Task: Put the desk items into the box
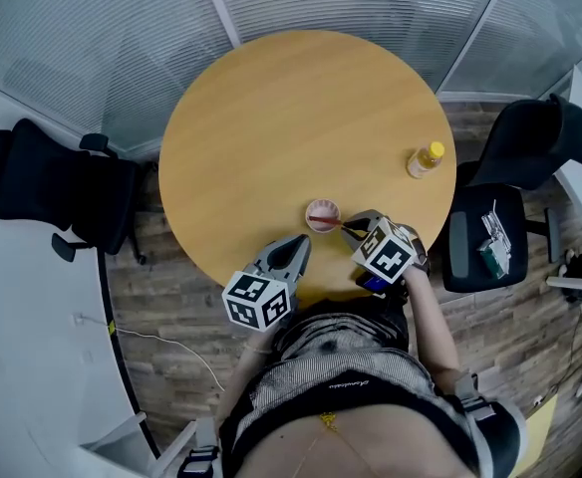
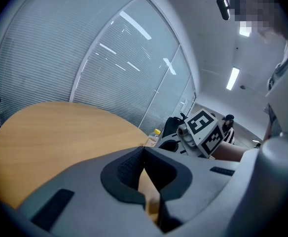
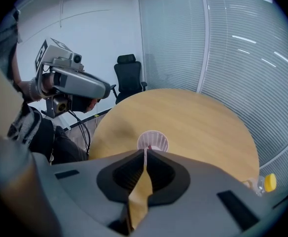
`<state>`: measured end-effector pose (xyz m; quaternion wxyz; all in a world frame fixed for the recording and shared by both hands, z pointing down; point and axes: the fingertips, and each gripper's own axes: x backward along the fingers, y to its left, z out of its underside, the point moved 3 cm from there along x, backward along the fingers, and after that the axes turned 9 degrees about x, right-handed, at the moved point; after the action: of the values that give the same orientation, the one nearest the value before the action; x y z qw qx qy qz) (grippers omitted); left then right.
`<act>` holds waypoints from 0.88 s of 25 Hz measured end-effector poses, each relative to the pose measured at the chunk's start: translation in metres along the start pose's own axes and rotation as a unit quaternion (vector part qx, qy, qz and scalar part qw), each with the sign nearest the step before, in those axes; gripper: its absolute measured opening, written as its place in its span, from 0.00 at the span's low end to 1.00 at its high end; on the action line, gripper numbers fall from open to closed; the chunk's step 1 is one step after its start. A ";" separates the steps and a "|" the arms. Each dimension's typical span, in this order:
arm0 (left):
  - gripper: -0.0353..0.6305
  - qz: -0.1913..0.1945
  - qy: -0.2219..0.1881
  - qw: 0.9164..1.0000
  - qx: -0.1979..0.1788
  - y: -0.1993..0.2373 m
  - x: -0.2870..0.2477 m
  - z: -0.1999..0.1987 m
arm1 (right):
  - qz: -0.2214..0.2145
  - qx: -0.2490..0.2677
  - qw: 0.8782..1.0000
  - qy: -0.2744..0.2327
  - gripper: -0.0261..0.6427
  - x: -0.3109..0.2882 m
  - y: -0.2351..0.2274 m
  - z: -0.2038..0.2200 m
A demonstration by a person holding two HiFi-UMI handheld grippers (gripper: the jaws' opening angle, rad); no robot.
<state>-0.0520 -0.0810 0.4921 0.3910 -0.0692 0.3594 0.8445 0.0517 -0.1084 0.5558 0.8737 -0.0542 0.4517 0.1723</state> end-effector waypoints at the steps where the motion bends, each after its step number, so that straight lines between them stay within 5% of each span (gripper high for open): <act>1: 0.08 0.001 0.001 1.000 -0.001 -0.001 -0.001 0.000 | 0.000 0.001 1.000 -0.005 0.09 0.002 0.002 0.000; 9: 0.08 0.007 0.001 1.000 -0.007 -0.012 -0.012 0.001 | 0.029 -0.038 0.995 -0.085 0.08 0.026 0.005 -0.009; 22: 0.08 0.029 -0.060 0.998 -0.022 -0.040 -0.011 -0.027 | 0.120 -0.032 0.961 -0.247 0.07 0.080 0.004 -0.057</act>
<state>-0.0206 -0.0879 0.4545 0.3861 -0.0162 0.3183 0.8657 0.0489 -0.0989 0.4577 0.9290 0.0166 0.2187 0.2981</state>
